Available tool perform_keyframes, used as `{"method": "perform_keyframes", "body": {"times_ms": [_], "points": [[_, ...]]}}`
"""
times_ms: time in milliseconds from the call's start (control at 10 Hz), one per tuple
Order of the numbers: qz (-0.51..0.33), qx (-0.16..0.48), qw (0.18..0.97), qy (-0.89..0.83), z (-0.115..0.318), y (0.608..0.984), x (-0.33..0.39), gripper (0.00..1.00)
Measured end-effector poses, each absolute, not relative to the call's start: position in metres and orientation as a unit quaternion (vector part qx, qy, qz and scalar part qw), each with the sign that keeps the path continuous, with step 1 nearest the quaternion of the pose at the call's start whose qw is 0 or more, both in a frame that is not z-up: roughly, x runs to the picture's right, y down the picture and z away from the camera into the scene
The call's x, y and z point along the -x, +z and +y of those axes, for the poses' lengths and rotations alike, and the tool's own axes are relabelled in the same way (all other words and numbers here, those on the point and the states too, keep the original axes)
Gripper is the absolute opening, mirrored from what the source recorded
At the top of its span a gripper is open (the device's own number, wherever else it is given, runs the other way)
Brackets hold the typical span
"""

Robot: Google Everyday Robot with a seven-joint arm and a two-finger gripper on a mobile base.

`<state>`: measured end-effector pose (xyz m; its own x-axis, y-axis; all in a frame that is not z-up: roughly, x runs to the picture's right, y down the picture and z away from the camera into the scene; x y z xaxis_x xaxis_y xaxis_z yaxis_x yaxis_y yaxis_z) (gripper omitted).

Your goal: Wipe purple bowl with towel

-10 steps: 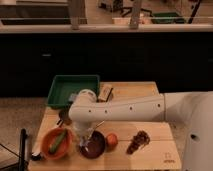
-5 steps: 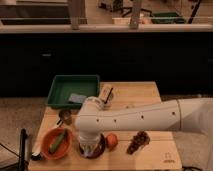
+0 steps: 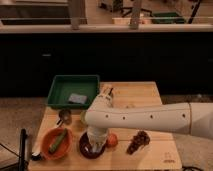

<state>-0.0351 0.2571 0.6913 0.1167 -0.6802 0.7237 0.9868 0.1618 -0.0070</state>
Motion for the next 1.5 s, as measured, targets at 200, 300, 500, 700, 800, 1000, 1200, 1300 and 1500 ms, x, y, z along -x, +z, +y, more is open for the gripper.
{"method": "perform_keyframes", "body": {"times_ms": [200,300,500,700,800,1000,1200,1300,1500], "points": [[-0.297,0.253,0.709,-0.588,0.241,0.709,0.034,0.00],[-0.297,0.252,0.709,-0.588,0.240,0.710,0.034,0.00],[-0.305,0.238,0.706,-0.593,0.225,0.726,0.049,0.00],[-0.318,0.223,0.691,-0.610,0.221,0.727,0.074,0.00],[-0.327,0.214,0.678,-0.622,0.222,0.723,0.089,0.00],[-0.346,0.198,0.648,-0.649,0.234,0.707,0.114,0.00],[-0.360,0.191,0.631,-0.661,0.252,0.686,0.118,0.00],[-0.364,0.191,0.627,-0.662,0.259,0.677,0.113,0.00],[-0.366,0.198,0.630,-0.655,0.268,0.668,0.089,0.00]]}}
